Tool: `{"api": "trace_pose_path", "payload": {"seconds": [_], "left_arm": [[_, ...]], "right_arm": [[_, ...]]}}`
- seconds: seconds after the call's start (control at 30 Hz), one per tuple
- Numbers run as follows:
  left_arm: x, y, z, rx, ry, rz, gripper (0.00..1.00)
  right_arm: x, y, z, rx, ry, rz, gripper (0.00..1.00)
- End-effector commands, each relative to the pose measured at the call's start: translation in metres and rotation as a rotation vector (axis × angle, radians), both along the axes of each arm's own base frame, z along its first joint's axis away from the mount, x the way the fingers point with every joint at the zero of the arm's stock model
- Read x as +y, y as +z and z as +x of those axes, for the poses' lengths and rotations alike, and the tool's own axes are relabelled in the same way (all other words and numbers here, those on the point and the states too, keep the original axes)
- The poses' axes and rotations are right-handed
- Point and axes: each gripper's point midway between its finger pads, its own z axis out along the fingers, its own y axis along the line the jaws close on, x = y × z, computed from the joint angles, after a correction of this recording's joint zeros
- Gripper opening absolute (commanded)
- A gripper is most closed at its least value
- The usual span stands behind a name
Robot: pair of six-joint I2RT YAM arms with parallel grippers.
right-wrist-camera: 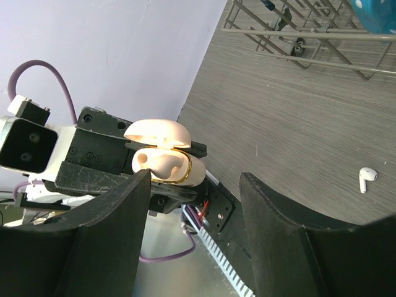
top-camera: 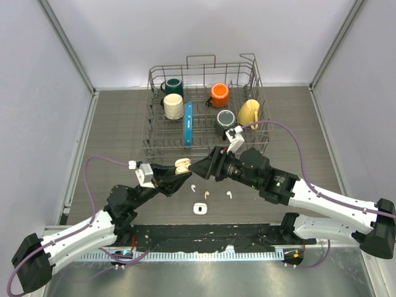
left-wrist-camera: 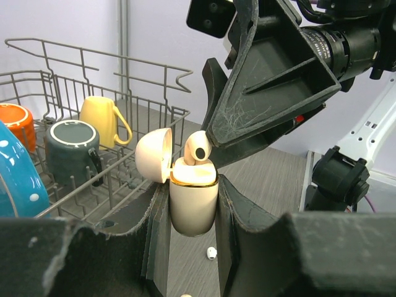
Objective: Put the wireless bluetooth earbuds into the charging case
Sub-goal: Place the earbud in the charging case.
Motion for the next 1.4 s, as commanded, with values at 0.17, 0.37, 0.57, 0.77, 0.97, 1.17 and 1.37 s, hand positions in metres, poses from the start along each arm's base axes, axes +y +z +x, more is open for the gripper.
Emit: {"api": "trace_pose_path", "payload": {"seconds": [0.17,0.37,0.57,0.77,0.97,1.17,1.37], "left_arm": [[0.004,0.029,-0.002,-0.075,0.008,-0.059,0.00],[0.004,0.030,-0.003,-0.077,0.004,-0.063,0.00],[0.003,0.029,-0.003,-0.077,0.001,-0.061,0.00],[0.002,0.028,-0.003,-0.076,-0.002,-0.061,0.00],[0.003,0.029,-0.003,-0.080,-0.001,-0.064,0.00],[0.003,0.032,-0.004,-0.093,-0.005,-0.070,0.00],[0.002,0.035,-0.006,-0.106,-0.014,-0.079,0.00]], "right_arm": [[0.005,0.015,0.006,-0.030,-0.012,0.062,0.62],[0.013,0.011,0.006,-0.020,0.012,0.055,0.60],[0.016,0.007,0.006,0.003,0.022,0.062,0.57],[0.020,0.019,-0.004,0.022,0.083,0.141,0.71],[0.019,0.024,-0.002,0.030,0.081,0.175,0.74],[0.024,0.018,-0.003,0.065,0.106,0.189,0.72],[0.033,0.012,-0.005,0.109,0.145,0.193,0.71]]}}
